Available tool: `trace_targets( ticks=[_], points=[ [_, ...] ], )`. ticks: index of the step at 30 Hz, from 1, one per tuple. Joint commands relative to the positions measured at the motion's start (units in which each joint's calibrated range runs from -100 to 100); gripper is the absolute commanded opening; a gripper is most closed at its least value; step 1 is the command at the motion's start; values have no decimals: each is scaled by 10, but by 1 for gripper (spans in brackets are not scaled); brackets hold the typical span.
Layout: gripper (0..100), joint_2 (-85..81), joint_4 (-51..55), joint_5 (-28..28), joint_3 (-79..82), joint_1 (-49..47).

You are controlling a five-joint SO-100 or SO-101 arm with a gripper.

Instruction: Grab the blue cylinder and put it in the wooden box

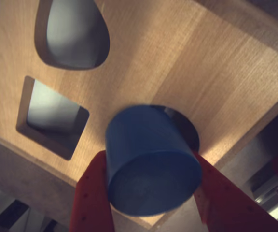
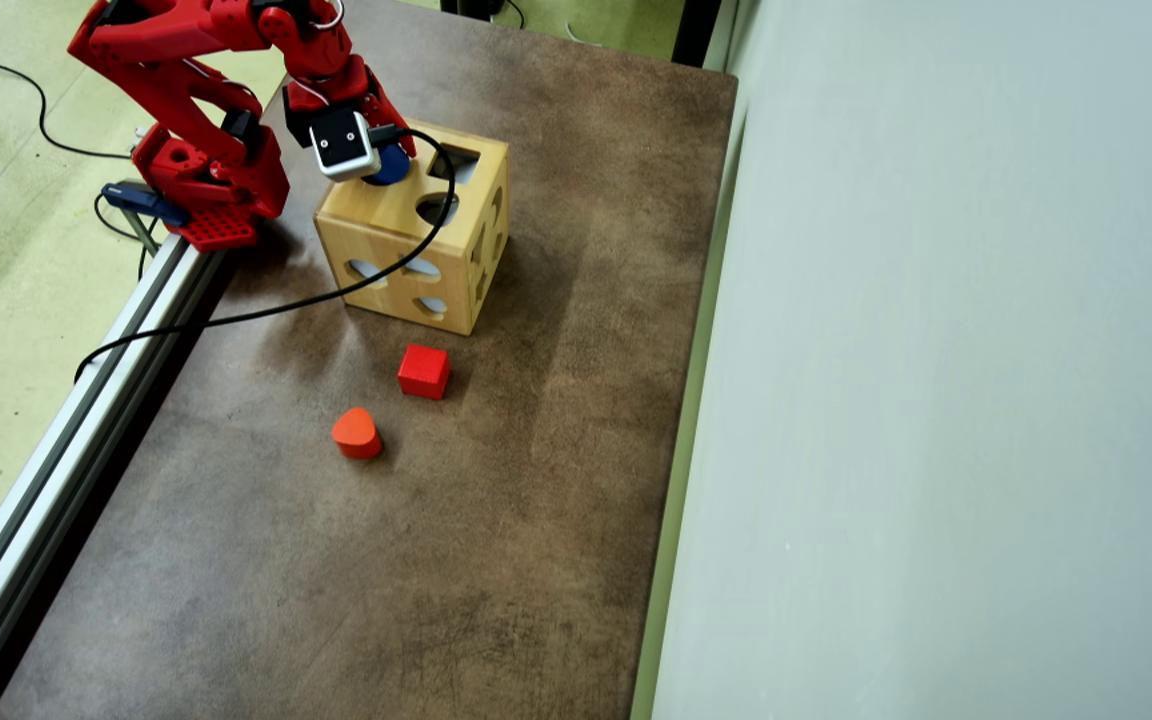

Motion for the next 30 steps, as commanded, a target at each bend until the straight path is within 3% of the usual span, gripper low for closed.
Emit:
trace_targets(
  ticks=[1,15,24,30],
  points=[
    [10,-35,5,2,-9,-2],
    [9,-37,-4,3,-9,-6],
    [29,-30,5,2,-16,-44],
    [32,-37,5,-2,-17,-44]
  ],
)
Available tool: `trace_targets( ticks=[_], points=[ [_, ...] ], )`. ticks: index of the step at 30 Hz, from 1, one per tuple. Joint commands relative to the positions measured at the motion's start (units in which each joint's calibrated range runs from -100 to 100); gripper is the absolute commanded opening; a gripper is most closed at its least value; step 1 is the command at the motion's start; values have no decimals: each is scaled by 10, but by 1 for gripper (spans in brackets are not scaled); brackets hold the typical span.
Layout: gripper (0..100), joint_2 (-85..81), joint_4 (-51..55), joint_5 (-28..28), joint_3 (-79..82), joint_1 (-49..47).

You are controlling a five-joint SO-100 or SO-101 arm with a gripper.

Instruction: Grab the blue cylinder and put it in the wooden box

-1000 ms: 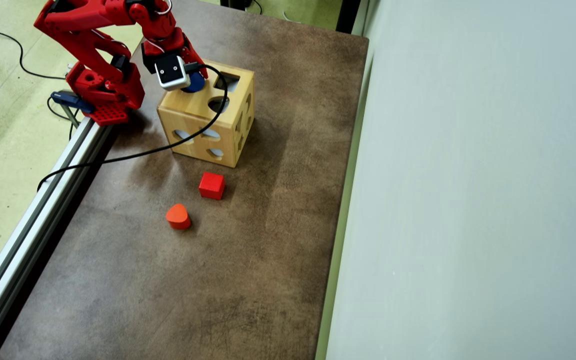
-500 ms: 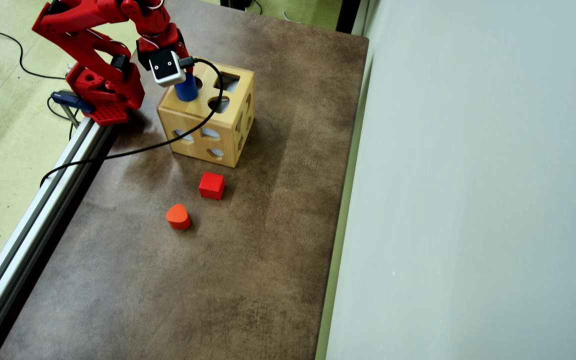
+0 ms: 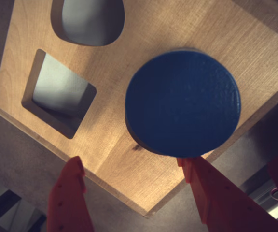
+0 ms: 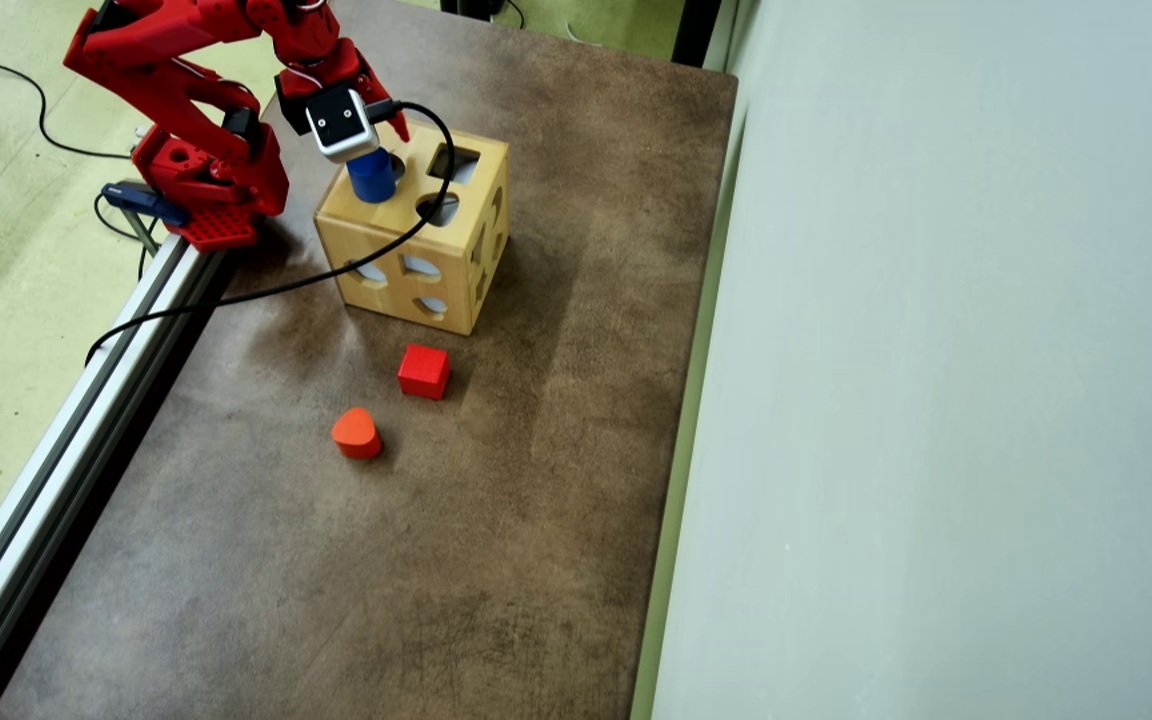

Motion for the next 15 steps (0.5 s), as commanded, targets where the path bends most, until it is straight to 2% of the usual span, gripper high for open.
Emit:
trace_targets(
  ticks=[1,10,15],
  points=[
    [32,-12,9,-3,-25,-8],
    [32,14,124,-26,-221,-8],
    [31,38,143,-28,-241,0]
  ],
)
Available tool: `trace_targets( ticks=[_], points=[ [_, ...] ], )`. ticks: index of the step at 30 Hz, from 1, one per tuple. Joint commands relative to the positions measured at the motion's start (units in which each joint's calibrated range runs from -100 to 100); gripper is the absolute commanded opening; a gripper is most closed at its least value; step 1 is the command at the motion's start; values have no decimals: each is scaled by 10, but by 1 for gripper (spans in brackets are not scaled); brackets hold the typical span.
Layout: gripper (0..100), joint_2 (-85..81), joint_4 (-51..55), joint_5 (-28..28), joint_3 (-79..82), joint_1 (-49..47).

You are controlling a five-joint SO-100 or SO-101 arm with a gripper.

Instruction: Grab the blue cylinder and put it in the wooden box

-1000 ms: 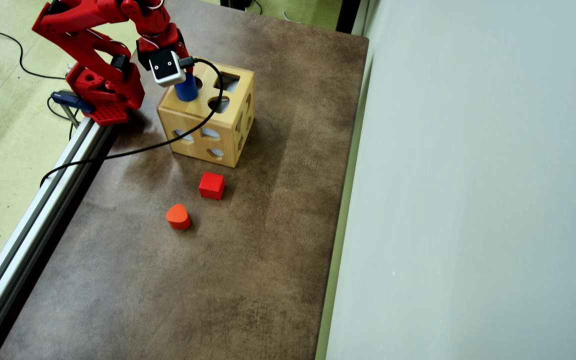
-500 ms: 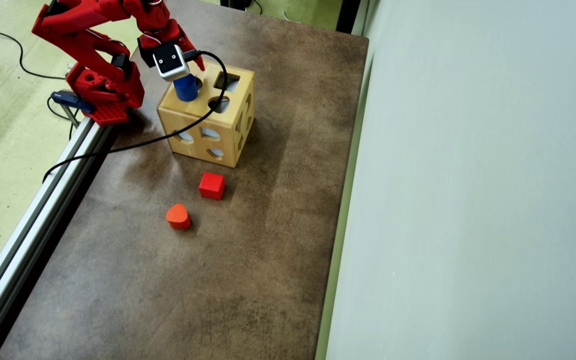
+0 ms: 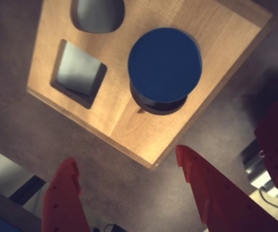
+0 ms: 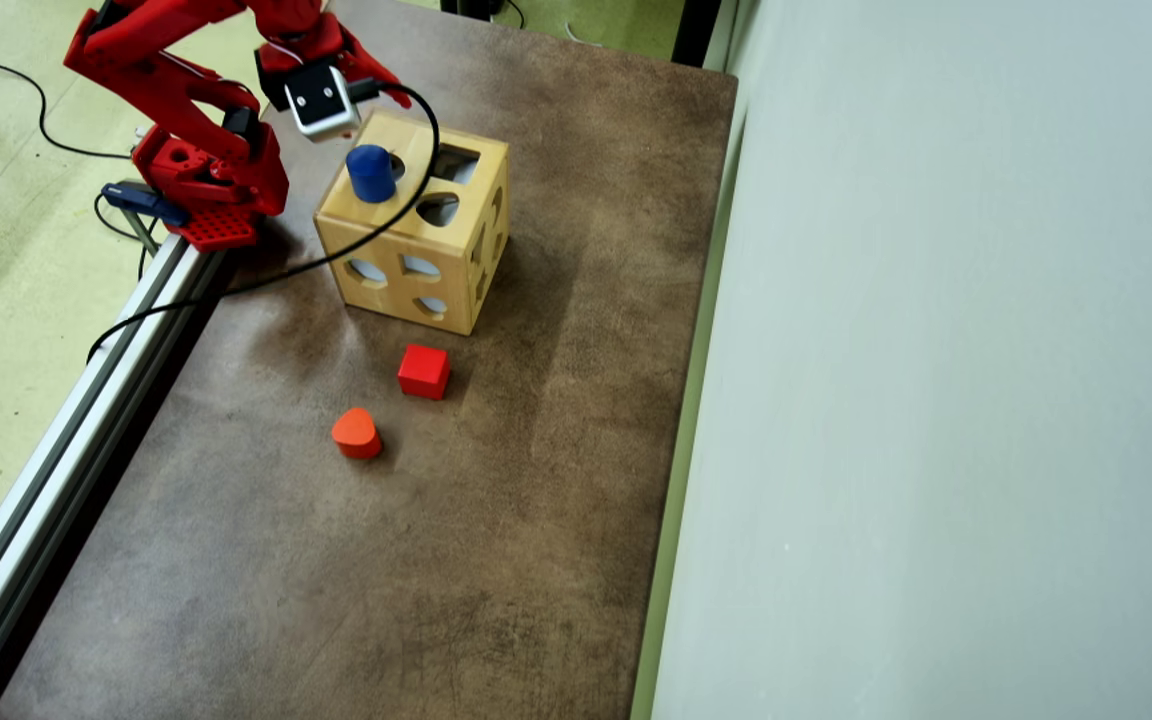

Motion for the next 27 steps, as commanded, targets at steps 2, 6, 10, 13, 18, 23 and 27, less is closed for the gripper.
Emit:
trace_targets(
  ticks=[2,6,10,13,18,23,27],
  points=[
    [31,-1,12,-2,-32,6],
    [27,-44,11,-16,-32,18],
    [16,-96,10,-21,-37,18],
    [7,-130,9,-21,-51,18],
    [1,-139,9,-22,-45,35],
    [2,-135,7,-17,-45,141],
    [2,-141,7,-16,-53,199]
  ],
)
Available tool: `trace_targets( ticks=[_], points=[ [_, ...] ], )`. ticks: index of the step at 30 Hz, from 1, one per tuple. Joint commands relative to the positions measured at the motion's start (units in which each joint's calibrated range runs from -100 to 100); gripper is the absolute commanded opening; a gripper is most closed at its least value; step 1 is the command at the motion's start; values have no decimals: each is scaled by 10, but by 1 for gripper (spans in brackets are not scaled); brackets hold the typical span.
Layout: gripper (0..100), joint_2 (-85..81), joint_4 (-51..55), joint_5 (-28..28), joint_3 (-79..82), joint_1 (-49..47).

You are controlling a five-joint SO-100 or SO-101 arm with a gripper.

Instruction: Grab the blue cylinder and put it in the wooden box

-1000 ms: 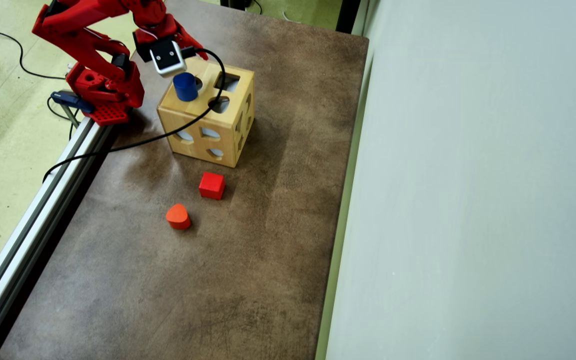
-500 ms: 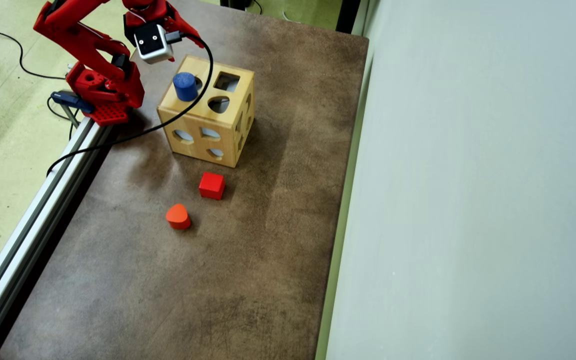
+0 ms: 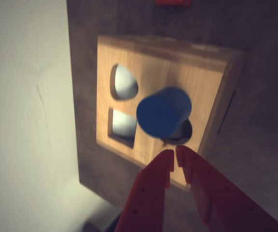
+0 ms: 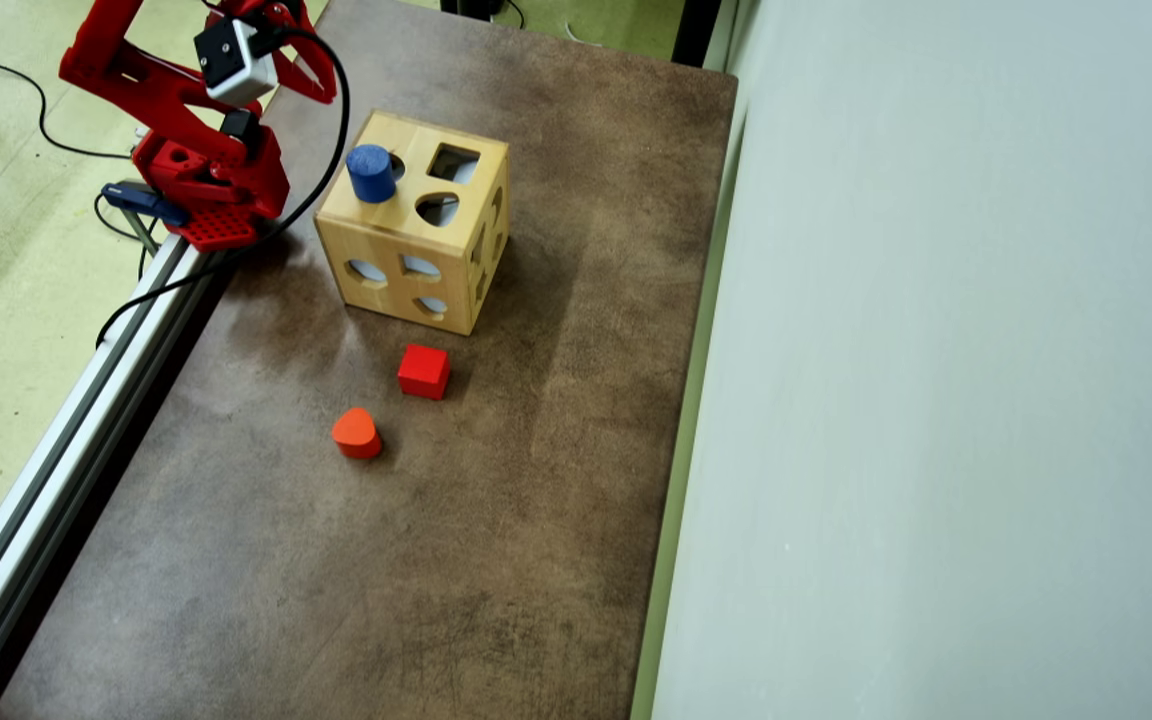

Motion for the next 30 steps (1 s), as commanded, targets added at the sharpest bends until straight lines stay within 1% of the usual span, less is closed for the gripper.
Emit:
trace_targets(
  ticks=[1,5,8,11,14,19,30],
  points=[
    [2,-9,0,3,-25,50],
    [2,-2,-14,3,-16,105],
    [2,0,-67,4,-9,146],
    [2,26,-117,4,31,171],
    [2,59,-141,13,80,180],
    [2,63,-189,19,119,197],
    [2,65,-283,20,194,190]
  ],
)
